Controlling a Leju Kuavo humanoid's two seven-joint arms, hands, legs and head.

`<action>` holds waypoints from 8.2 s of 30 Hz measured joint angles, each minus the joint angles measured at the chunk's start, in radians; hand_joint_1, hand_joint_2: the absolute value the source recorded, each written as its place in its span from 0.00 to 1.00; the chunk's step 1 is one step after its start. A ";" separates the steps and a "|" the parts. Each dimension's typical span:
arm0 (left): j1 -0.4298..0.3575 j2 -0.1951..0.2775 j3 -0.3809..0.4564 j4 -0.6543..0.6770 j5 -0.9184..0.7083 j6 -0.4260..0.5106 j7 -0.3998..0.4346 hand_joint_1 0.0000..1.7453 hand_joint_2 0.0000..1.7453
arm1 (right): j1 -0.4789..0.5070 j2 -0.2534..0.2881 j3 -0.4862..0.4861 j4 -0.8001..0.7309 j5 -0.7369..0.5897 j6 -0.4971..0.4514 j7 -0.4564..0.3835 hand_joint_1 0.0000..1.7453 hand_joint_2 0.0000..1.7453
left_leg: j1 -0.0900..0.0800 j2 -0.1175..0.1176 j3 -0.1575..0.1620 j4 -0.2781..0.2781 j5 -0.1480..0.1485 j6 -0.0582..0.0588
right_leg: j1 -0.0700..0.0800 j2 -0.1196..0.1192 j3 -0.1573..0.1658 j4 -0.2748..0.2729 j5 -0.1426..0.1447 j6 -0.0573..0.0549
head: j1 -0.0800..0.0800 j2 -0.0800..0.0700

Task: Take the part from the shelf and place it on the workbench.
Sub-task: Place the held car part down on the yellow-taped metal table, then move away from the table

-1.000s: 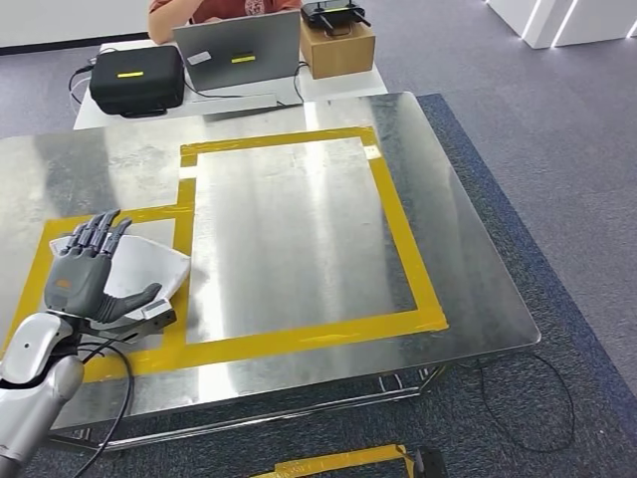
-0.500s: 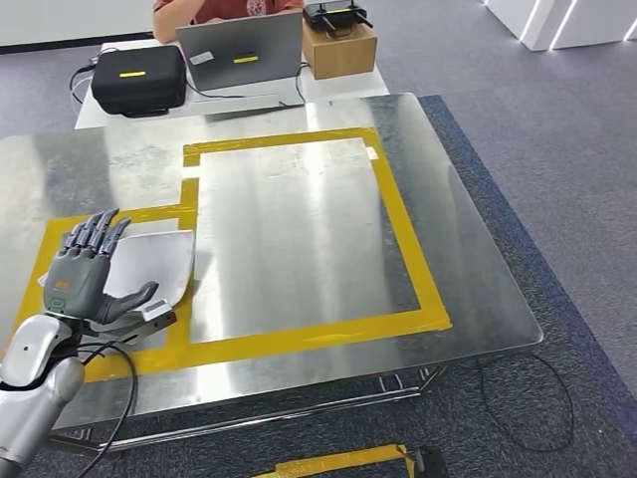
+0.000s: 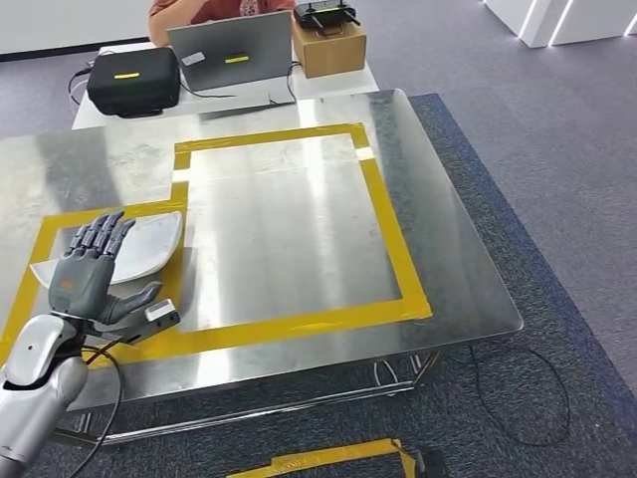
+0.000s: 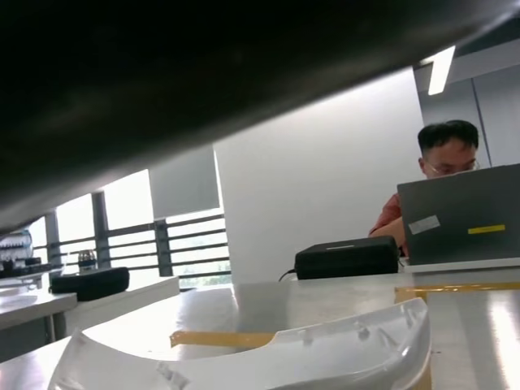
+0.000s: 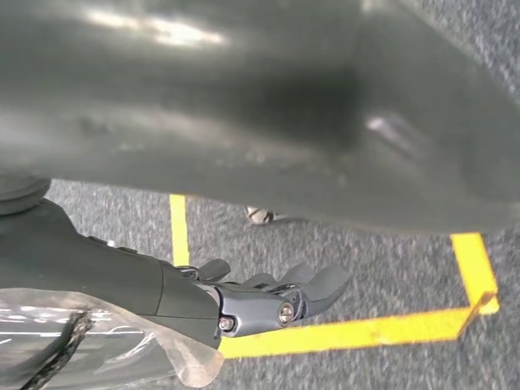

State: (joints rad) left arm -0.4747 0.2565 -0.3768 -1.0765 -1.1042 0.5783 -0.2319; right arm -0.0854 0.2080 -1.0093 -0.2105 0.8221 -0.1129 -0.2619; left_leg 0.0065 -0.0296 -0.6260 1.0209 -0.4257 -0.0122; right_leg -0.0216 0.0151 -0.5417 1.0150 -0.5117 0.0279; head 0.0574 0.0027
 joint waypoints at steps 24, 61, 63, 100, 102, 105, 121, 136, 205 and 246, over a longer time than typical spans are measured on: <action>0.010 -0.005 0.001 -0.002 0.023 -0.014 0.000 0.00 0.00 | 0.001 -0.004 -0.002 0.000 0.004 0.001 0.012 0.00 0.00 | -0.007 0.029 0.019 -0.035 0.008 0.043 | 0.010 -0.017 -0.076 0.179 -0.028 0.023 | 0.001 0.000; 0.085 -0.099 0.026 0.340 0.031 -0.053 0.017 0.00 0.00 | -0.001 -0.020 -0.010 -0.001 0.029 0.015 0.033 0.00 0.00 | -0.018 0.029 -0.027 -0.037 0.064 0.022 | 0.019 -0.014 0.074 -0.061 -0.016 -0.013 | 0.004 0.000; 0.095 -0.116 0.026 0.395 0.032 -0.045 0.014 0.00 0.00 | -0.001 -0.021 -0.011 0.000 0.029 0.015 0.035 0.00 0.00 | -0.014 0.027 -0.049 0.015 0.000 0.010 | 0.015 -0.020 0.051 -0.066 0.011 -0.030 | 0.001 0.000; 0.379 -0.345 0.231 0.824 0.315 -0.365 0.252 0.00 0.00 | 0.011 -0.048 -0.024 0.000 0.030 0.016 0.037 0.00 0.00 | -0.002 0.029 0.003 0.237 -0.121 0.006 | 0.020 -0.020 -0.054 -0.019 0.067 -0.031 | -0.005 0.000; 0.406 -0.351 0.251 0.836 0.323 -0.376 0.272 0.00 0.00 | 0.015 -0.048 -0.026 0.000 0.027 0.015 0.036 0.00 0.00 | -0.007 0.029 0.111 0.095 -0.104 0.022 | 0.024 -0.023 -0.083 -0.010 0.086 -0.026 | -0.005 0.000; 0.413 -0.355 0.274 0.845 0.334 -0.387 0.292 0.00 0.00 | 0.014 -0.048 -0.029 0.000 0.020 0.013 0.034 0.00 0.00 | -0.019 0.029 0.193 -0.047 -0.128 0.036 | 0.023 -0.036 -0.097 -0.014 0.121 -0.013 | -0.004 0.000; 0.420 -0.372 0.307 0.866 0.334 -0.395 0.309 0.00 0.00 | 0.005 -0.049 -0.045 -0.001 0.014 0.018 0.030 0.00 0.00 | -0.014 0.040 -0.044 -0.026 0.096 0.025 | 0.018 -0.016 0.153 -0.073 -0.081 -0.002 | 0.003 0.000; 0.422 -0.368 0.316 0.872 0.332 -0.382 0.315 0.00 0.00 | 0.008 -0.049 -0.049 0.000 0.013 0.019 0.033 0.00 0.00 | -0.017 0.031 0.185 -0.050 -0.125 0.033 | 0.025 -0.034 -0.062 -0.015 0.085 -0.011 | 0.003 0.000; 0.429 -0.373 0.351 0.875 0.310 -0.392 0.326 0.00 0.00 | 0.015 -0.050 -0.101 0.001 -0.026 0.067 0.006 0.00 0.00 | 0.010 0.038 -0.070 0.273 -0.166 -0.013 | -0.001 0.015 0.020 -0.020 0.002 -0.017 | 0.009 0.000; 0.407 -0.409 0.350 0.879 0.249 -0.420 0.358 0.00 0.00 | 0.019 -0.091 -0.164 0.000 -0.077 0.107 0.057 0.00 0.00 | 0.007 -0.001 0.103 -0.026 -0.063 0.045 | -0.001 0.076 -0.049 0.008 0.020 0.029 | 0.015 0.000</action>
State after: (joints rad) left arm -0.0674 -0.1527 -0.0269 -0.1980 -0.8547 0.1588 0.1264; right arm -0.0661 0.1175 -1.1734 -0.2110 0.7448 -0.0055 -0.2050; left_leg 0.0140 -0.0305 -0.5235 0.9954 -0.4887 0.0327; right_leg -0.0226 0.0915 -0.5908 1.0230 -0.4918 0.0571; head 0.0719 0.0027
